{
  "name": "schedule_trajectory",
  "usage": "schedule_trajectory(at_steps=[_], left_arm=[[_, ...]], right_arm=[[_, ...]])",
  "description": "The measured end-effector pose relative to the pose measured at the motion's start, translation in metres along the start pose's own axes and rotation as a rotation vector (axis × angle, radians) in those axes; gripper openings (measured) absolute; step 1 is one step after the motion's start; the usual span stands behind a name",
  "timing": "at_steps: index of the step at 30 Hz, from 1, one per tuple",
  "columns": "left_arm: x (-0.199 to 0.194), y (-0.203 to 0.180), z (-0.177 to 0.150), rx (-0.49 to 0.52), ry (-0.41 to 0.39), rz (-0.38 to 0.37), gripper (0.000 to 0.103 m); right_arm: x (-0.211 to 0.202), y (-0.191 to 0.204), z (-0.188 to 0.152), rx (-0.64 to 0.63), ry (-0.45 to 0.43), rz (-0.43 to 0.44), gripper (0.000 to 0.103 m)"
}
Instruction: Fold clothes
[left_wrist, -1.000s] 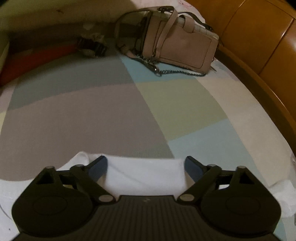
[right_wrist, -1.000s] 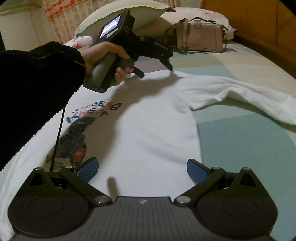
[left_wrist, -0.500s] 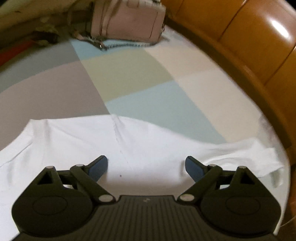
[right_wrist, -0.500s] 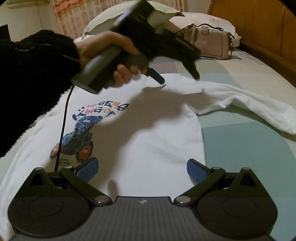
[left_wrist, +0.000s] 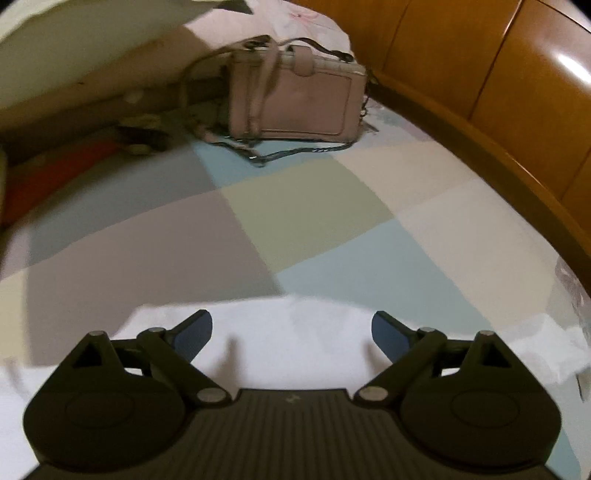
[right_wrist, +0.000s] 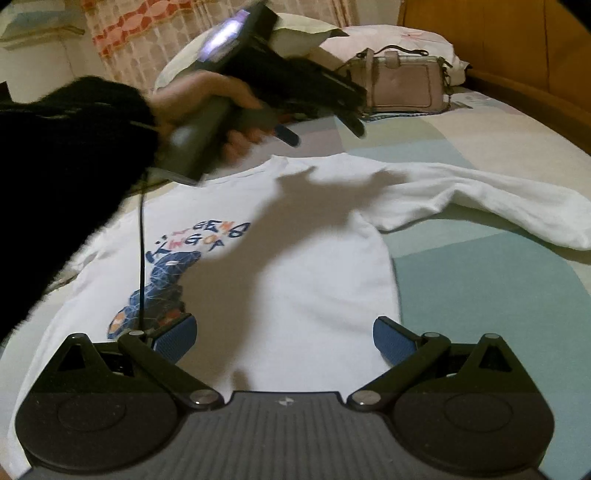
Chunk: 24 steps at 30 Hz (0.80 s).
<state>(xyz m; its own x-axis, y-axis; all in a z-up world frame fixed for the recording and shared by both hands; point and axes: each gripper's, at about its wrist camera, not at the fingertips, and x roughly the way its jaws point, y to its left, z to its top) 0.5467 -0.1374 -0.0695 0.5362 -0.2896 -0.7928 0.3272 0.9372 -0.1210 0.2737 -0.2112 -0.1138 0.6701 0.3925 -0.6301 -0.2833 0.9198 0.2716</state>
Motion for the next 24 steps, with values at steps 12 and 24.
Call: schedule_trajectory(at_steps=[12,24], left_arm=[[0.011,0.057,-0.054,-0.180,0.060,-0.005,0.096],[-0.024,0.074,-0.031,-0.177,-0.066,0.081,0.096]], right_arm=[[0.007,0.005,0.000,0.005,0.012,0.007,0.103],[0.015,0.005,0.002,0.053,0.026,0.038,0.103]])
